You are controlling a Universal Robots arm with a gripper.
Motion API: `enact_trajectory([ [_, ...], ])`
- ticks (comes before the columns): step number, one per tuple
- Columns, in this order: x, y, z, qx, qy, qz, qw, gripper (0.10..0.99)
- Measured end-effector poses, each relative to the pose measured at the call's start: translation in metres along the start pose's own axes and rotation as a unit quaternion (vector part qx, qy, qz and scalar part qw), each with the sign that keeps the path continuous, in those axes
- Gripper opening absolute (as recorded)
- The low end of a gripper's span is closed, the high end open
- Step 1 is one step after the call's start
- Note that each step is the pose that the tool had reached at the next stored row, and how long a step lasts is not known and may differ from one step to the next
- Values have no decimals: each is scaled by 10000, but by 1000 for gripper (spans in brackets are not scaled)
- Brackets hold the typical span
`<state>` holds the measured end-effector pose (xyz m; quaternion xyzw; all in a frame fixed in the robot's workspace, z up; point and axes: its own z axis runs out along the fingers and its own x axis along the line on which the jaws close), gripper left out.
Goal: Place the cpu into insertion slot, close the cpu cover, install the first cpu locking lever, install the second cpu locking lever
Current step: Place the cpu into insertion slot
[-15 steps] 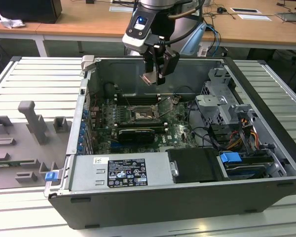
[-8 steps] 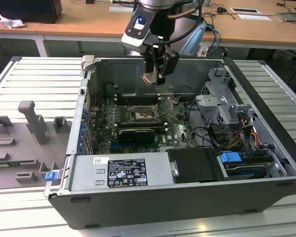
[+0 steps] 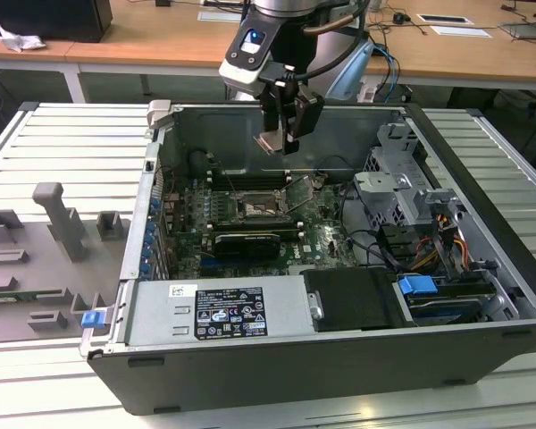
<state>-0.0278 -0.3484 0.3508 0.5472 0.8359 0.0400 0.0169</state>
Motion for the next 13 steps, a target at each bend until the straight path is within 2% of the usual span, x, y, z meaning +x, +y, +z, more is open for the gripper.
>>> enact_trajectory([
  [13, 0, 0, 0, -2, -16, 175, 9998, 541],
])
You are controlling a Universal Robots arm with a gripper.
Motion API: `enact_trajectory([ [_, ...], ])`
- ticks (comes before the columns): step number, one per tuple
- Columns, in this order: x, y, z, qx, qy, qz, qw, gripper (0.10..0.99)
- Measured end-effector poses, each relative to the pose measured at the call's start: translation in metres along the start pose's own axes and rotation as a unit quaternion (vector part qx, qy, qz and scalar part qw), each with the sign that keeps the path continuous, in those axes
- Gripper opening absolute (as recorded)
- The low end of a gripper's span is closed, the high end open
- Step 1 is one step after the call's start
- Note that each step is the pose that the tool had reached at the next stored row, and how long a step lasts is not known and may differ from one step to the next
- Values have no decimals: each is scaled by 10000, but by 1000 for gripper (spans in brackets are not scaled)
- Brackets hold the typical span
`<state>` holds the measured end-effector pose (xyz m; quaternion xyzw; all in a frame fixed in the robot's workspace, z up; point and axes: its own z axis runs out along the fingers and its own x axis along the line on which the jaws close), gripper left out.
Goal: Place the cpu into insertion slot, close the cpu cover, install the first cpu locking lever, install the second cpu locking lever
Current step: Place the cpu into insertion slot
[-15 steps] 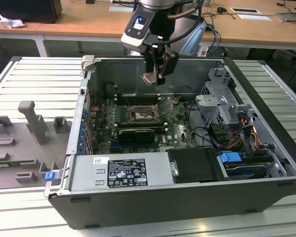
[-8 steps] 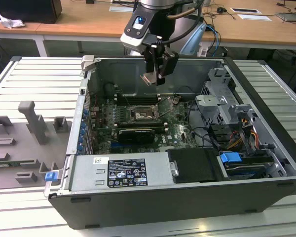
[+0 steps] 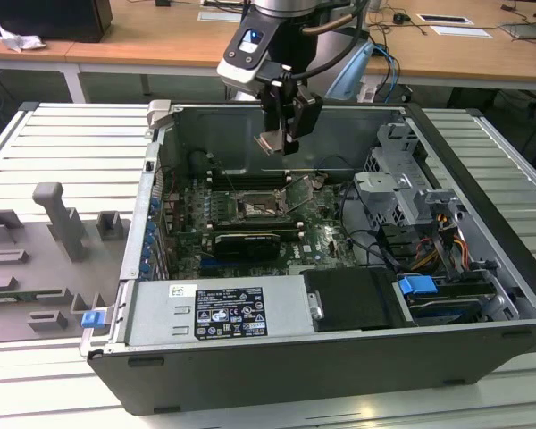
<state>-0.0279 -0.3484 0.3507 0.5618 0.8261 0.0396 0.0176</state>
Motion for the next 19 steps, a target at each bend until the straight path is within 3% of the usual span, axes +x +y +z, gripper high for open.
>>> enact_trajectory([
  [11, 3, -11, 30, -4, -26, 286, 9996, 541],
  [19, 13, -43, 86, -3, -29, 318, 9995, 541],
])
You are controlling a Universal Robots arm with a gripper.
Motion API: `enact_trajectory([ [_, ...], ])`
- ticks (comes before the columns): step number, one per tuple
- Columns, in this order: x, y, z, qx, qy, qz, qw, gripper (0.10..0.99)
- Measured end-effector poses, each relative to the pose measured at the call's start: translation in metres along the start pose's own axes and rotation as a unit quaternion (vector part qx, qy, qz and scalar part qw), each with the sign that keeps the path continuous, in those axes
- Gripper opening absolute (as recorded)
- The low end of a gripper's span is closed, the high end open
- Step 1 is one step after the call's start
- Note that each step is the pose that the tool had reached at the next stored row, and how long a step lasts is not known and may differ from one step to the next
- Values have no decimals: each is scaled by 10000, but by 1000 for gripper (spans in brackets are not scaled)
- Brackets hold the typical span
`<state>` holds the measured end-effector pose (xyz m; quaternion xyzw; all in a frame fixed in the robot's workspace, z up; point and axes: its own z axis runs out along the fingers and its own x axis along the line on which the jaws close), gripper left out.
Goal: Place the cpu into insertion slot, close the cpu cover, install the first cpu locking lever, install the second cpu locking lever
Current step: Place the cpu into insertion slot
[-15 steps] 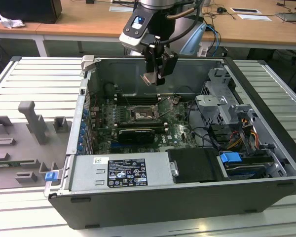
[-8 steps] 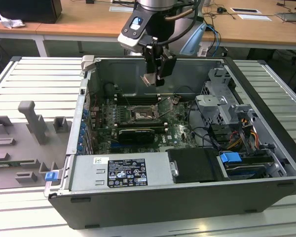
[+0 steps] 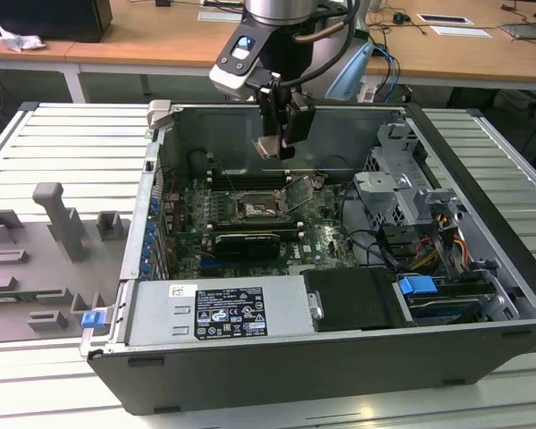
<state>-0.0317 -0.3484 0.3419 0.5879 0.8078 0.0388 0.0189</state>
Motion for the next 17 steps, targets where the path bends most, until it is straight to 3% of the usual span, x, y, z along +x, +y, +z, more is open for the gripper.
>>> enact_trajectory([
  [17, -1, -7, 80, 9, 2, 5, 10000, 541],
])
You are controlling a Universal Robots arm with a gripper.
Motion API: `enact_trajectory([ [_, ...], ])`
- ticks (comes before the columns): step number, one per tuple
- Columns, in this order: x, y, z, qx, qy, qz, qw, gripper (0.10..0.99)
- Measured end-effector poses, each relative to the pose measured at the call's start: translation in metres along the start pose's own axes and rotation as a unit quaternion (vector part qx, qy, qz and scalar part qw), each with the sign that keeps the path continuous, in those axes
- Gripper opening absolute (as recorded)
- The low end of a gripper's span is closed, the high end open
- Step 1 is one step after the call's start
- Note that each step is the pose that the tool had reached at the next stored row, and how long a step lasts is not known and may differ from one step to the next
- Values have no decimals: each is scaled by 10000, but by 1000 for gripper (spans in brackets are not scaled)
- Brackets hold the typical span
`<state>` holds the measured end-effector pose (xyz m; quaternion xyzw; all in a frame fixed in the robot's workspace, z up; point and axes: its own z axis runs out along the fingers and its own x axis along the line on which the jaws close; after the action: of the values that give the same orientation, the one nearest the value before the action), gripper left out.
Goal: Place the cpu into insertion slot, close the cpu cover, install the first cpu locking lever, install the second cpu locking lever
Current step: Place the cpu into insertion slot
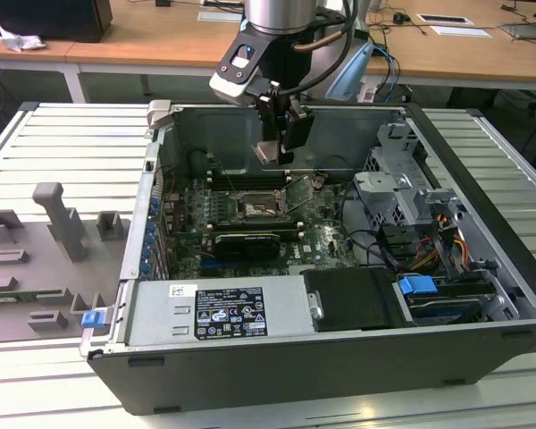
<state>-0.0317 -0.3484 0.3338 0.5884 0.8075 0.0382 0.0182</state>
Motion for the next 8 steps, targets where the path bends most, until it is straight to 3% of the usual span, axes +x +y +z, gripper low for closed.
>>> enact_trajectory([
  [8, 0, -2, 17, 0, -1, 1, 10000, 541],
])
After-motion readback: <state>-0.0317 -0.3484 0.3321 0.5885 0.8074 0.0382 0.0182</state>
